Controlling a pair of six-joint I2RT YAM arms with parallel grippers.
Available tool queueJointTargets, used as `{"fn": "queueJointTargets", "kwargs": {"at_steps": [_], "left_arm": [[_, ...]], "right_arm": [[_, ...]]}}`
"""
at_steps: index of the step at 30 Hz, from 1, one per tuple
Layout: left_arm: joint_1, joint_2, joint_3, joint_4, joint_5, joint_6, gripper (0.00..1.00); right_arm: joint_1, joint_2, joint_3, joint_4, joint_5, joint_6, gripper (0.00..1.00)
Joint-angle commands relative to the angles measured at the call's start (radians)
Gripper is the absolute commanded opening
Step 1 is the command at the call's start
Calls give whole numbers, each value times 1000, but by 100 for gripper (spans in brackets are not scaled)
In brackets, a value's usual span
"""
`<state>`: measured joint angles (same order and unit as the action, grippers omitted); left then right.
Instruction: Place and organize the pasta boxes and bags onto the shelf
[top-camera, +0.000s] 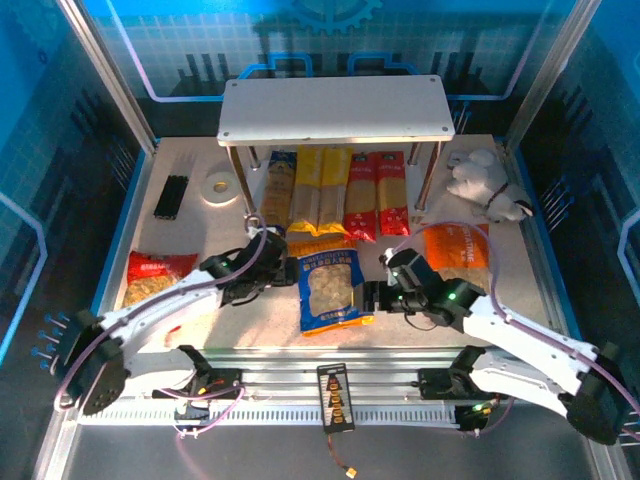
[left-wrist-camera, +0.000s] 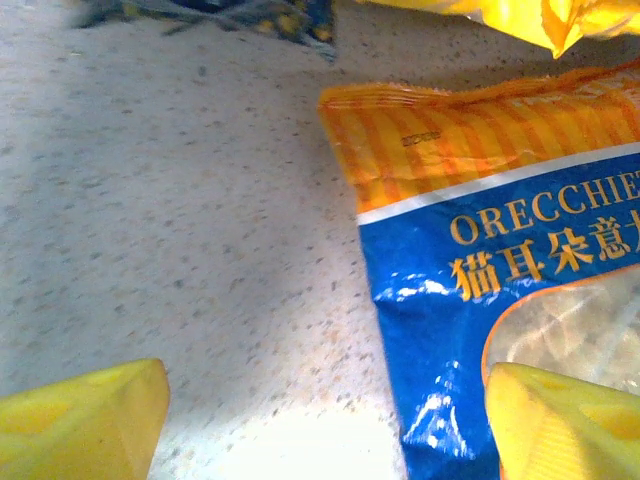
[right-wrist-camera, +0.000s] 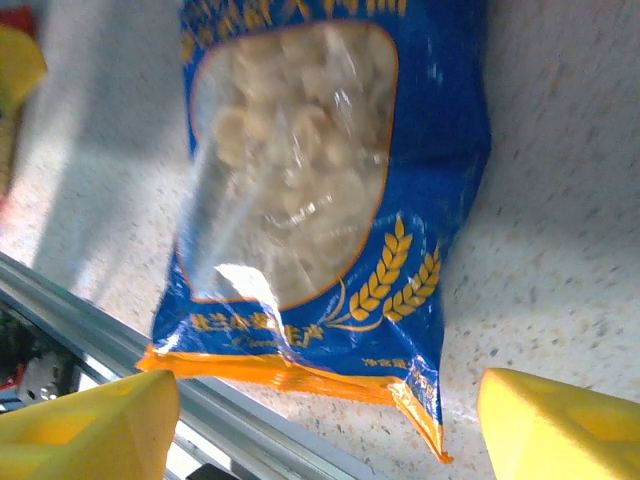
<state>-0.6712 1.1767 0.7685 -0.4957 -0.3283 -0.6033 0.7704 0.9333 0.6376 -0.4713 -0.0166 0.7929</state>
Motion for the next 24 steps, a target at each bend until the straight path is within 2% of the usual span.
{"fn": "queueJointTargets", "kwargs": {"at_steps": [1, 4, 6, 10, 16, 24], "left_arm": [[-4, -106, 20, -224, -139, -19, 87], [25, -144, 87, -363, -300, -7, 92], [106, -128, 119, -420, -337, 26, 94], [303, -59, 163, -502, -324, 82, 96], [473, 40, 191, -499, -224, 120, 92], [579, 146, 182, -501, -192, 106, 98]], "right_arm": [[-40, -72, 55, -139, 82, -71, 81], [-74, -97, 65, -125, 63, -94, 81], [-81, -89, 71, -95, 34, -99, 81], [-81, -53, 69, -6, -39, -98, 81], [-82, -31, 48, 90, -100, -103, 81], [-135, -46, 52, 99, -159, -151, 82]]}}
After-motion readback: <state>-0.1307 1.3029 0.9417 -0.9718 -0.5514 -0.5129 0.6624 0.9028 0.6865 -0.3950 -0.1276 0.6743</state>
